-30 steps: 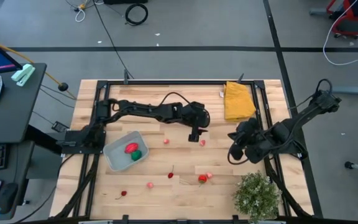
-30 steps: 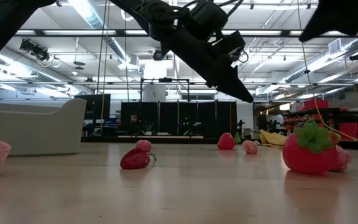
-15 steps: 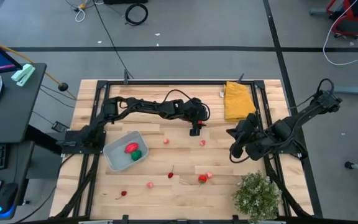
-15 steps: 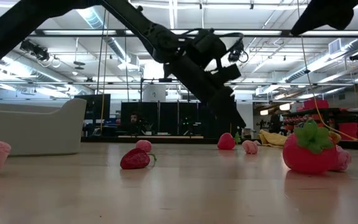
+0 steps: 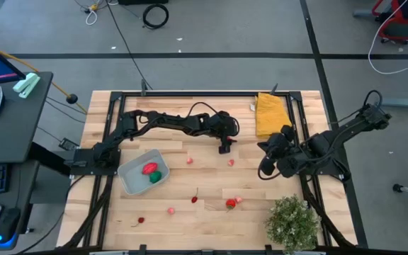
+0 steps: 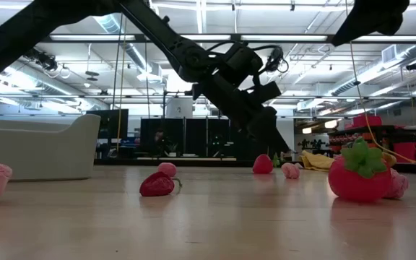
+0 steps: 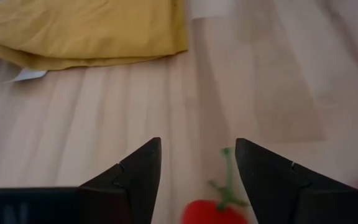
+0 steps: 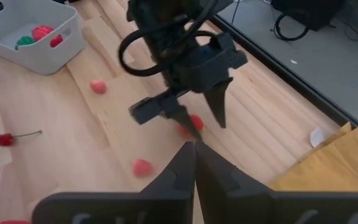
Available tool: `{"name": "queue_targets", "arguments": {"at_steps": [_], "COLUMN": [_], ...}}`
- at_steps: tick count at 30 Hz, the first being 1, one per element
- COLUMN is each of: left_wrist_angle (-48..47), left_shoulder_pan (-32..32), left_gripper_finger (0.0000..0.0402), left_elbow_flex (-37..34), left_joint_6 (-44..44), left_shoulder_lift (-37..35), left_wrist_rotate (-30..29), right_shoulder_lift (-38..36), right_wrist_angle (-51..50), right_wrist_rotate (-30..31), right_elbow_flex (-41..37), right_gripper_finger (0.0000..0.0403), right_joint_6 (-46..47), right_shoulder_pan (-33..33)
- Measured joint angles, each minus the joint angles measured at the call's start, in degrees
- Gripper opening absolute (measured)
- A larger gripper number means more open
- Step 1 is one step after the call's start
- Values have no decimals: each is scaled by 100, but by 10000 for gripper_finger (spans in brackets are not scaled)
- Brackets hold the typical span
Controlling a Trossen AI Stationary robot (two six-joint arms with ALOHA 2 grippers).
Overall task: Pick and placing Produce into tupperware
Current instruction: Put the top red strawberry into the gray bin
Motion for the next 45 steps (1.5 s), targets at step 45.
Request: {"name": "queue_targets", "arguments": {"at_steps": [45], "left_wrist_angle": [-569], "left_shoulder_pan": [-64], "left_gripper_finger": [74], "left_elbow_flex": [0], "left_joint_6": [-1007], "left_shoulder_lift": [225], "left_wrist_rotate": [44], "right_shoulder_lift": [2], "right_wrist_angle": [-2], "right_wrist_rotate": [-48], "right_elbow_flex": [2], "right_gripper_finger": [18], "right_joint_6": [-85], "right_shoulder_pan": [-60]}}
